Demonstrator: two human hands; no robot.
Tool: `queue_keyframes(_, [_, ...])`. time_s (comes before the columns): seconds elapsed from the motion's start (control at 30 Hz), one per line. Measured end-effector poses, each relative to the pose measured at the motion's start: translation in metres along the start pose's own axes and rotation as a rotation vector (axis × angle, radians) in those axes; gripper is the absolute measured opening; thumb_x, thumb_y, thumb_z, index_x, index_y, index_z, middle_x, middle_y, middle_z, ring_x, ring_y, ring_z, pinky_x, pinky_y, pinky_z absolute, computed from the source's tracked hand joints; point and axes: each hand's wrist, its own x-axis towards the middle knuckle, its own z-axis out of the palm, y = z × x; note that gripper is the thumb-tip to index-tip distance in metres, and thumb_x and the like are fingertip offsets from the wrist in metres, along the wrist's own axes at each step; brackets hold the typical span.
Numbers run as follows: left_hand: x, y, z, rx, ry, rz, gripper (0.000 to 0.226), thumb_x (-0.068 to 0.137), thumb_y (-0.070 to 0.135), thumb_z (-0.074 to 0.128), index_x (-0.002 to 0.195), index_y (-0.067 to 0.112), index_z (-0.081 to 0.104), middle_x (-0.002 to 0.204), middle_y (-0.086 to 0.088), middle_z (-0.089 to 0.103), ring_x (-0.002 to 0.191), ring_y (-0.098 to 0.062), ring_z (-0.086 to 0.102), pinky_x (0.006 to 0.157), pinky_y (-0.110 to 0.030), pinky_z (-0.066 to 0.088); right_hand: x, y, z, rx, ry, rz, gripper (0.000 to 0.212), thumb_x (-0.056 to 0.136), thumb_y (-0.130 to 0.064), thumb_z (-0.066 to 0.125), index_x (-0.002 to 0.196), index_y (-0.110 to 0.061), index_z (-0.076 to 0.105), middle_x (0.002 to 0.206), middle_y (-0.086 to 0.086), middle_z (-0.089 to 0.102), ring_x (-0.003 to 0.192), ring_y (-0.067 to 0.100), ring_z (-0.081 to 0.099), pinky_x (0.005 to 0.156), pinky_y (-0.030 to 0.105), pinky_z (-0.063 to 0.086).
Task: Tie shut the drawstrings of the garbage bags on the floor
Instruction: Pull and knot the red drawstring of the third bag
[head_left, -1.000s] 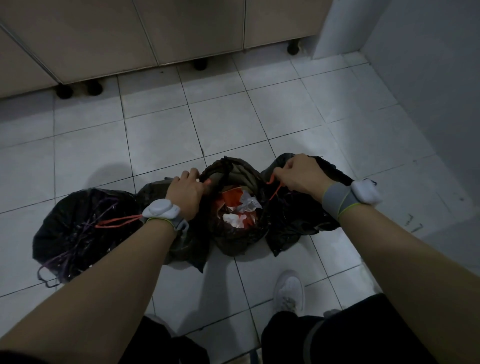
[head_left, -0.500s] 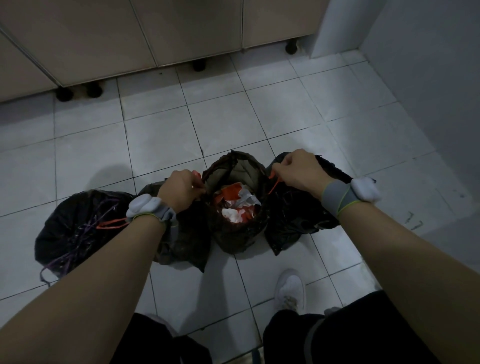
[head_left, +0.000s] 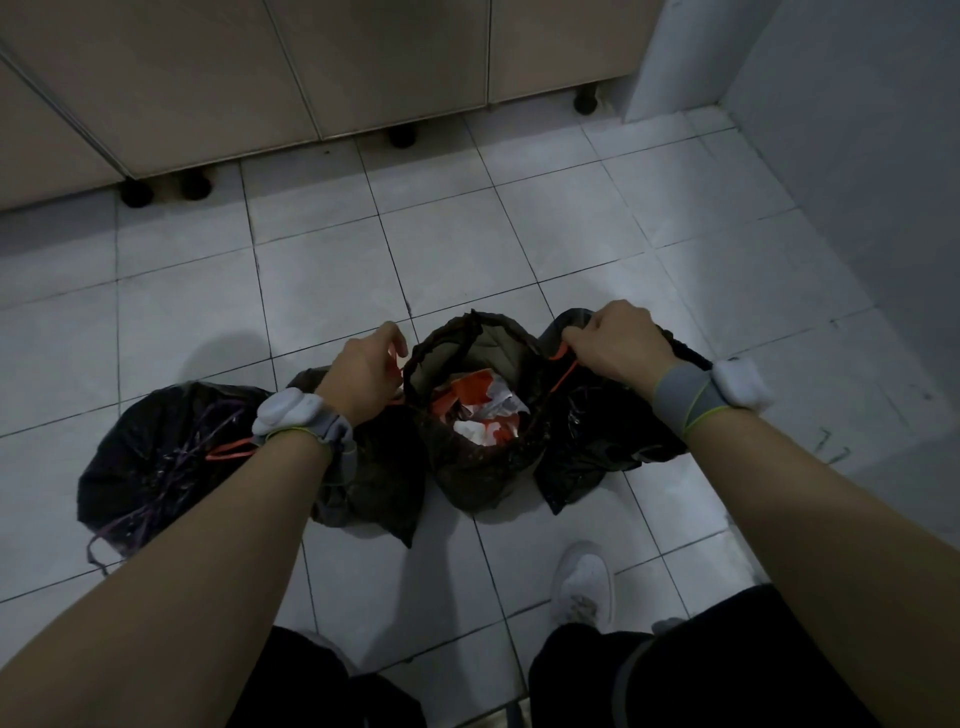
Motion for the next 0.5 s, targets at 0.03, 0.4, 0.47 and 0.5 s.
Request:
queue_keyframes(0.03, [0.001, 0.0, -0.001, -0.028, 0.002, -0.003, 0.031, 0.084, -0.003, 0.073, 0.108, 0.011, 0.06, 0.089, -0.008, 0.074, 0.077, -0.024, 0.064, 0.067, -0.028, 0.05, -0.001, -0.002, 0.001, 0.008, -0.002, -0.012, 0.028, 0.077, -0.037, 0.064, 0.066, -0.011, 0.061, 0.068, 0.007, 0.064, 0.075, 0.03, 0.07, 0.076, 0.041, 0.061])
queue_keyframes(0.4, [-0.002, -0.005, -0.016, 0.139, -0.047, -0.052, 0.024, 0.092, 0.005, 0.068, 0.112, 0.012, 0.08, 0.114, -0.015, 0.076, 0.111, -0.034, 0.069, 0.101, -0.039, 0.054, 0.002, -0.006, 0.009, 0.048, -0.013, -0.04, 0.039, 0.074, -0.037, 0.066, 0.073, 0.001, 0.074, 0.07, 0.016, 0.075, 0.072, 0.031, 0.072, 0.069, 0.037, 0.061])
queue_keyframes(0.47, [-0.003, -0.006, -0.014, 0.13, -0.007, -0.069, 0.027, 0.094, 0.003, 0.065, 0.118, 0.009, 0.076, 0.111, -0.017, 0.075, 0.111, -0.036, 0.068, 0.099, -0.041, 0.054, 0.001, -0.006, 0.009, 0.049, -0.019, -0.04, 0.04, 0.074, -0.037, 0.065, 0.073, 0.002, 0.074, 0.064, 0.015, 0.073, 0.068, 0.03, 0.072, 0.068, 0.037, 0.061])
queue_keyframes(0.5, [-0.003, -0.006, -0.014, 0.128, 0.015, -0.078, 0.028, 0.095, 0.003, 0.063, 0.12, 0.008, 0.074, 0.11, -0.018, 0.075, 0.111, -0.037, 0.067, 0.098, -0.042, 0.054, 0.002, -0.006, 0.009, 0.047, -0.02, -0.041, 0.04, 0.073, -0.037, 0.066, 0.074, 0.003, 0.074, 0.06, 0.011, 0.069, 0.064, 0.028, 0.07, 0.068, 0.037, 0.061])
